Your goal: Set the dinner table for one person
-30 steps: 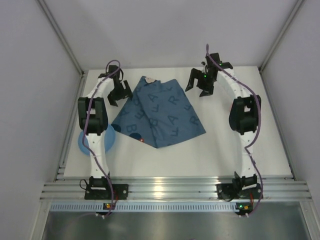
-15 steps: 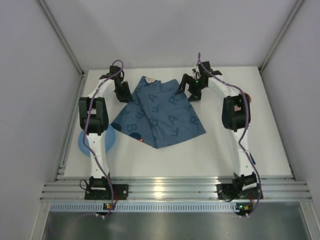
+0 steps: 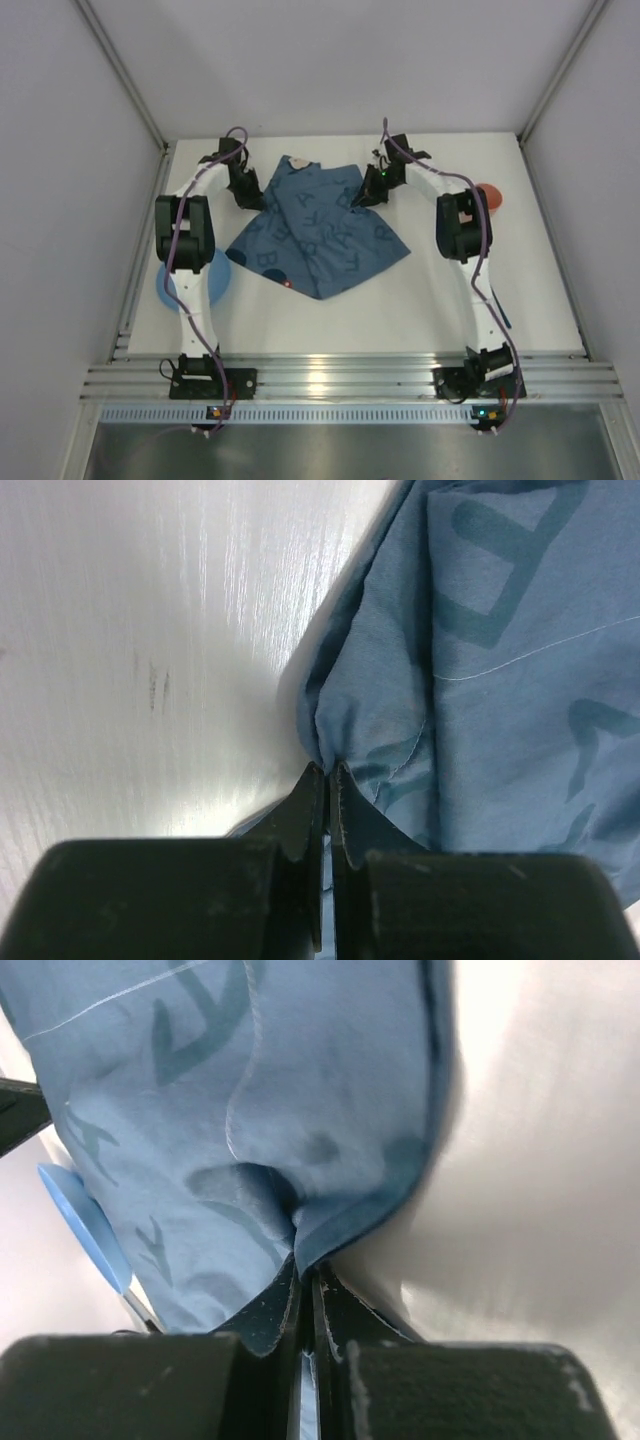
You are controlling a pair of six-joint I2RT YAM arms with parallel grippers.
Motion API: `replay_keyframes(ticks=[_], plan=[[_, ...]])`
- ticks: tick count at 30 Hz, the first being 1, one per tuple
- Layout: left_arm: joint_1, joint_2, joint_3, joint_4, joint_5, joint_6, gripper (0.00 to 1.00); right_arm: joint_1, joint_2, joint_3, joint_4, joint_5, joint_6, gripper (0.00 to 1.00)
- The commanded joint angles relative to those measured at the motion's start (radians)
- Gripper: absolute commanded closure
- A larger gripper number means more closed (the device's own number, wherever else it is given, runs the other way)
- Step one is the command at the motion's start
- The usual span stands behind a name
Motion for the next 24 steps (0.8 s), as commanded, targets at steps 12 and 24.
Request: replay_keyframes(ticks=[12,24], plan=[[-0.006,-0.213,-0.204,-0.071,-0.24,-0.086,1.0,-0.167,-0.353,-0.271,-0.232,0.497,-0.127,1.0],[-0.007,-0.377,-0.408,-0.061,-0.3,-0.114,1.0,-0.167,-0.388,-0.334,-0.295,0.574,-0.144,1.0]])
